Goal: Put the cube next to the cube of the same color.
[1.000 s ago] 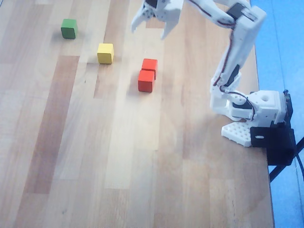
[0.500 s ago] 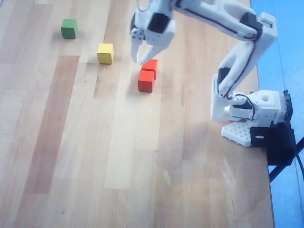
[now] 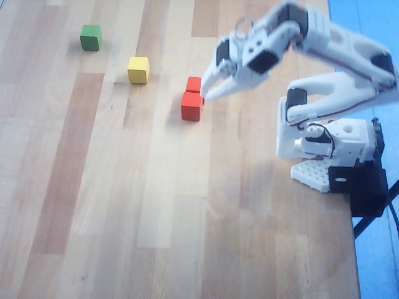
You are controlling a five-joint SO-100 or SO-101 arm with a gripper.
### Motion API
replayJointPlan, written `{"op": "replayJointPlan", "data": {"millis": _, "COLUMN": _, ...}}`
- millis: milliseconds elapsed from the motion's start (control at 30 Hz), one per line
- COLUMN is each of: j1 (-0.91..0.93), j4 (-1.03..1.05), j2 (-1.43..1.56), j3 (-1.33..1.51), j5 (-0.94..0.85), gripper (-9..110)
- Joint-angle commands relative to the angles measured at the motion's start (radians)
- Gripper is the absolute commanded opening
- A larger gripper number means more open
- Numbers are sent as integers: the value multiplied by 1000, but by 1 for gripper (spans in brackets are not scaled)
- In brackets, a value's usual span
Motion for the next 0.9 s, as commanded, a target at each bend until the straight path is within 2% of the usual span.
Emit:
{"op": "replayJointPlan", "data": {"millis": 0, "j1": 98, "j4": -163, "j2": 38, "j3": 291, "j5": -75, "gripper": 0}}
{"op": "replayJointPlan", "data": {"millis": 267, "j1": 187, "j4": -212, "j2": 130, "j3": 503, "j5": -103, "gripper": 0}}
{"op": "replayJointPlan", "data": {"millis": 867, "j1": 181, "j4": -198, "j2": 187, "j3": 522, "j5": -100, "gripper": 0}}
